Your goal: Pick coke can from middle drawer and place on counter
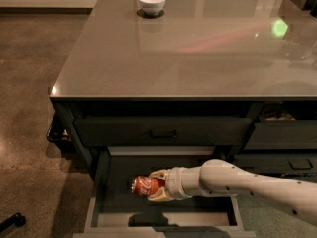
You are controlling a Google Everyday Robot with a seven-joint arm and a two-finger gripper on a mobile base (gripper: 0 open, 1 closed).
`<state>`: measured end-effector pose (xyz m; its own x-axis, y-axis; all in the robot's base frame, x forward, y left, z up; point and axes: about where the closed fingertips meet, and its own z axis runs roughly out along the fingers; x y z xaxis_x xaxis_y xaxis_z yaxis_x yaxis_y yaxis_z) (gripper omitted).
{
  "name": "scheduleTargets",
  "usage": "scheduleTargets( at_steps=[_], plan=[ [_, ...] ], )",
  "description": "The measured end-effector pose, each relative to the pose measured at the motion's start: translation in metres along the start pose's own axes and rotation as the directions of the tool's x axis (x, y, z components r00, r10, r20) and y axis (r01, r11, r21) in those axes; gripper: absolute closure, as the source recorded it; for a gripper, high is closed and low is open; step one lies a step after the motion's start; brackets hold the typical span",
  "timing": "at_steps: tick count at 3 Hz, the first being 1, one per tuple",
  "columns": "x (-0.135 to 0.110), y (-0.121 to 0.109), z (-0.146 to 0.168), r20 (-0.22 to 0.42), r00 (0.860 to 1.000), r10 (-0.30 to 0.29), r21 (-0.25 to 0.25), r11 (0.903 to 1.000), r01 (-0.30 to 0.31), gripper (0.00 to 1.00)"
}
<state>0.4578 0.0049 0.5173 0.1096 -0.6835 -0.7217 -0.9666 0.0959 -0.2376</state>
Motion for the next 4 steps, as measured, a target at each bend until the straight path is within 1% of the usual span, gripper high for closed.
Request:
scheduleTargets(
  at_steps=[1,2,3,4],
  plan=[
    [-0.021,-0.001,-0.015,0.045,0.999,-0.022,0.040,0.9990,0.020,1.00],
    [-0.021,-0.002,-0.015,0.045,0.999,-0.021,0.040,0.9990,0.020,1.00],
    [-0.038,-0.019,-0.037,0.052,0.999,-0.005,0.036,0.9993,0.003,1.00],
    [-0.093,-0.062,-0.093,0.086,0.996,-0.036,0.084,0.9961,0.029,1.00]
  ],
)
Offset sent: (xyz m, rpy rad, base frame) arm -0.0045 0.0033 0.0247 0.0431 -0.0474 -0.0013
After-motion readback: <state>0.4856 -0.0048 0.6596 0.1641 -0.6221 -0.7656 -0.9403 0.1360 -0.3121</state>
